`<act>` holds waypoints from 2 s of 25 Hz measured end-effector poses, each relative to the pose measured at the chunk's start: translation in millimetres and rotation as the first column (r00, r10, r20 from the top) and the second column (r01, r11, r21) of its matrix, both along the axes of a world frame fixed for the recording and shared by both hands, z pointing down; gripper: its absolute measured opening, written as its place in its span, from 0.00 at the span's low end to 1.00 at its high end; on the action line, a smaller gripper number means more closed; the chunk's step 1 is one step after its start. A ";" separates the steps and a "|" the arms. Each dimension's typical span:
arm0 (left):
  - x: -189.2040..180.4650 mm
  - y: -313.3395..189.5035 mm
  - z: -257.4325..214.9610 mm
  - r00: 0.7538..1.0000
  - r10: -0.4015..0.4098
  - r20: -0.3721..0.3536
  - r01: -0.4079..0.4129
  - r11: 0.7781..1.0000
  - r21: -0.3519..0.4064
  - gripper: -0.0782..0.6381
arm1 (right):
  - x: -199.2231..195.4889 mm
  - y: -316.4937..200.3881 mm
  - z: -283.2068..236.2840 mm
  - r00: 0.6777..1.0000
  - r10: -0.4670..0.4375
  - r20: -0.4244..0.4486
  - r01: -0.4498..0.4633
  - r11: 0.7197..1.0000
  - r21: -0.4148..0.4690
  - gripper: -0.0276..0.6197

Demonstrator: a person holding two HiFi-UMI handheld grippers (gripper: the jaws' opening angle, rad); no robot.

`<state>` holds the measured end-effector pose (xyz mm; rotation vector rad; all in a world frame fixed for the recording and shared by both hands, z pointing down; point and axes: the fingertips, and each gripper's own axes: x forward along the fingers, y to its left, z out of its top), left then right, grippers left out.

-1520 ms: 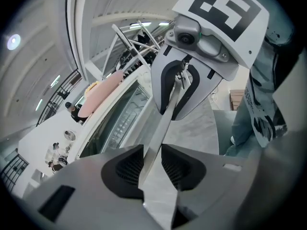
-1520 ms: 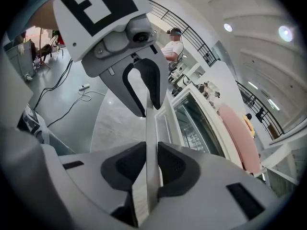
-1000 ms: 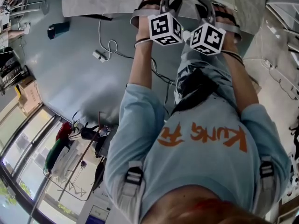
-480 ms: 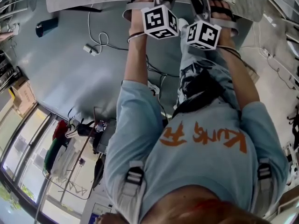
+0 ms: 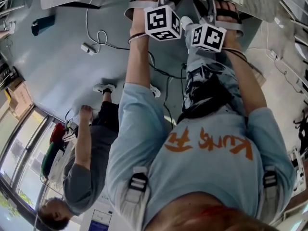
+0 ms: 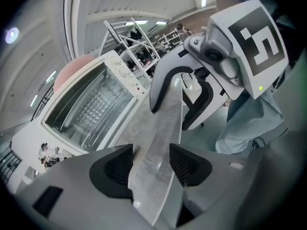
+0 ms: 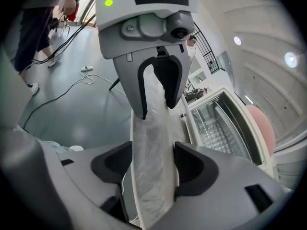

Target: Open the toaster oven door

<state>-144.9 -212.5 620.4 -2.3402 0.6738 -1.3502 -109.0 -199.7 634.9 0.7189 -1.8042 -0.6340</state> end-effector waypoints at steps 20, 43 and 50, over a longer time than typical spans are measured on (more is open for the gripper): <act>-4.3 8.6 51.9 0.998 -0.047 0.029 0.048 0.999 -0.003 0.45 | -6.8 9.5 62.5 0.999 -0.032 -0.017 0.032 0.999 0.026 0.63; 8.3 0.4 -87.1 0.665 -0.491 -0.563 0.493 0.855 -0.164 0.12 | 45.9 -3.4 -85.8 0.803 0.281 0.525 -0.284 0.956 -0.077 0.04; 34.3 -15.8 -164.9 0.527 -0.481 -0.701 0.522 0.834 -0.180 0.11 | 93.7 -26.9 -154.3 0.627 0.390 0.674 -0.384 0.908 -0.168 0.04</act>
